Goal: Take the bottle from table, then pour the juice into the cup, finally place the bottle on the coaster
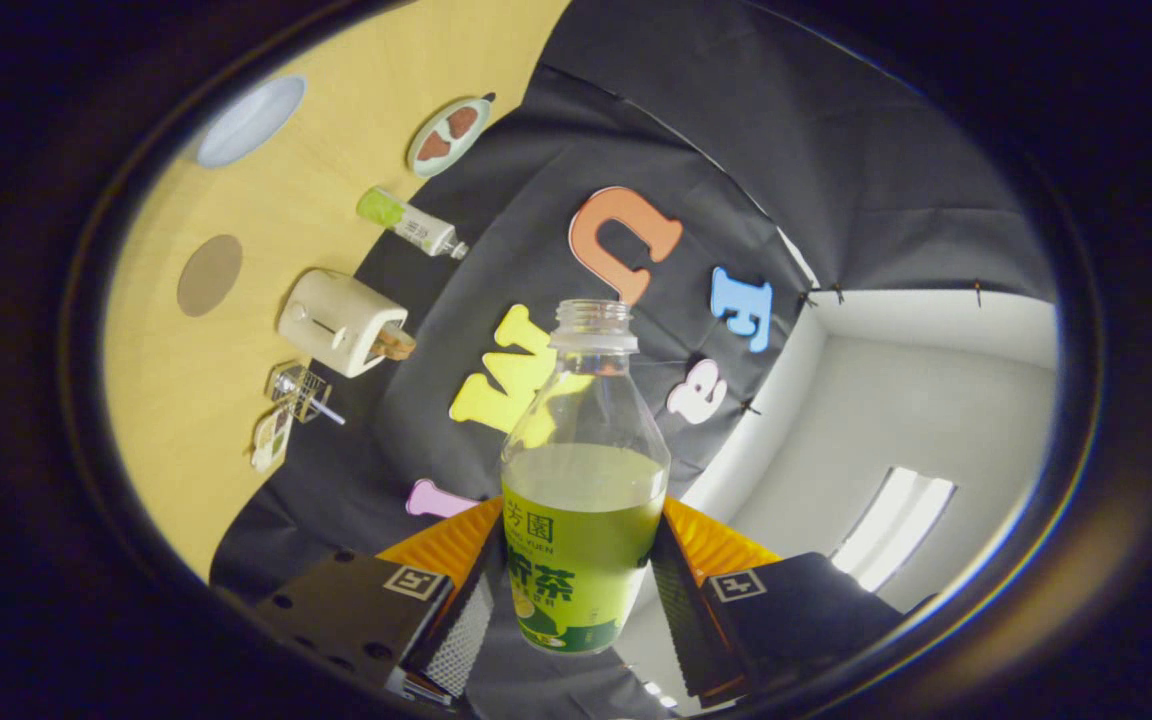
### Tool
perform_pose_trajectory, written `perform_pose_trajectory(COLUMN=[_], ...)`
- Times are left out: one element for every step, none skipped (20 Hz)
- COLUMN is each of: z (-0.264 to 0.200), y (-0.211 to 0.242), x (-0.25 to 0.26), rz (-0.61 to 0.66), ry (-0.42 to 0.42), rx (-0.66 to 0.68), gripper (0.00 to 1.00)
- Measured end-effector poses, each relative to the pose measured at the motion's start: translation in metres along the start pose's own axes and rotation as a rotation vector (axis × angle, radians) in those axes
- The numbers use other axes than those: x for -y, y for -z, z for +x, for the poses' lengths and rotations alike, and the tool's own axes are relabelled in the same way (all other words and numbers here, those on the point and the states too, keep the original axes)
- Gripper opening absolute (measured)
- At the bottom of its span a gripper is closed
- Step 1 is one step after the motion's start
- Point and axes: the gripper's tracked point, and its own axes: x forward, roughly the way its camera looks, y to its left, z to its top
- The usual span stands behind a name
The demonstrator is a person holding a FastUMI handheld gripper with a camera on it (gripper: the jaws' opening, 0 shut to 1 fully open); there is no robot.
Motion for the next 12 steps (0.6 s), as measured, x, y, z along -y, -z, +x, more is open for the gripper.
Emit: perform_pose_trajectory(z=[0.001,0.000,0.001,-0.001,-0.001,-0.002,-0.002,-0.004,-0.005,-0.006,-0.007,-0.008], y=[0.003,0.006,0.005,0.004,0.004,0.005,0.004,0.003,0.000,-0.002,-0.003,-0.003], x=[-0.009,-0.020,-0.034,-0.045,-0.050,-0.053,-0.058,-0.069,-0.078,-0.087,-0.096,-0.103], rz=[0.066,0.141,0.219,0.289,0.346,0.400,0.459,0.528,0.591,0.662,0.731,0.810], ry=[-0.029,-0.074,-0.133,-0.177,-0.201,-0.206,-0.213,-0.240,-0.269,-0.303,-0.341,-0.375], rx=[-0.022,-0.045,-0.058,-0.071,-0.082,-0.089,-0.094,-0.103,-0.107,-0.115,-0.133,-0.153], gripper=[0.81,0.81,0.81,0.81,0.81,0.81,0.81,0.82,0.81,0.81,0.81,0.81])
